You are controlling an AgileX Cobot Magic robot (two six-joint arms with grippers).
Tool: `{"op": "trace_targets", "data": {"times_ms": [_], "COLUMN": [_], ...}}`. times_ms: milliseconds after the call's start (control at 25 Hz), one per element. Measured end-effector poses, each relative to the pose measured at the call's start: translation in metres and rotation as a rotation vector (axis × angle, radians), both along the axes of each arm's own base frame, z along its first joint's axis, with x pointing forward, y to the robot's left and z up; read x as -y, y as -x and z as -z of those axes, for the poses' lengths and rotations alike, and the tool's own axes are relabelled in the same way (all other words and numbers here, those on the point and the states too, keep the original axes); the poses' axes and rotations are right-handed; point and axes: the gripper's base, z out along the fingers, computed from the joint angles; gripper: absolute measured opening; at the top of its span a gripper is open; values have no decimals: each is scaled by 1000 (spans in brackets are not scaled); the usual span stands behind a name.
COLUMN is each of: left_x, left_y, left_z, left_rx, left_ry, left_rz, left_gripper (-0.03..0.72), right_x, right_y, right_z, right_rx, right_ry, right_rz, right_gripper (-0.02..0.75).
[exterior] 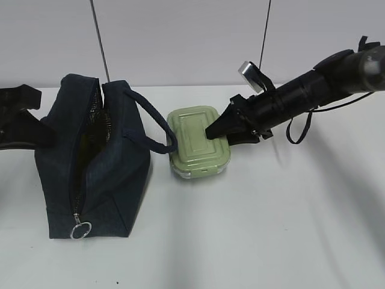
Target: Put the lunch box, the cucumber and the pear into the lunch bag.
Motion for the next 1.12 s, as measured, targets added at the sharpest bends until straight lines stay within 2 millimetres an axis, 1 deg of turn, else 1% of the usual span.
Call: {"op": "trace_targets", "data": {"times_ms": [280, 480, 560, 800, 1040, 1120], "left_x": [0, 0, 0, 0, 0, 0], "left_y": [0, 0, 0, 0, 0, 0], "left_z": [0, 0, 0, 0, 0, 0], "left_rx": [0, 0, 0, 0, 0, 0], "left_ry": [0, 0, 0, 0, 0, 0], "left_rz": [0, 0, 0, 0, 0, 0], "left_gripper": [-15, -15, -15, -15, -15, -15], "right_x": [0, -1, -1, -3, -4, -6], "right_y": [-11, -22, -27, -41, -47, -48], "right_z": [-16, -38, -49, -92, -137, -152], "right_rx": [28, 87, 119, 207, 307, 335], "right_ry": [5, -3, -8, -42, -80, -119], "right_rz": [13, 16, 22, 49, 57, 60], "right_gripper": [384, 384, 384, 383, 383, 383]}}
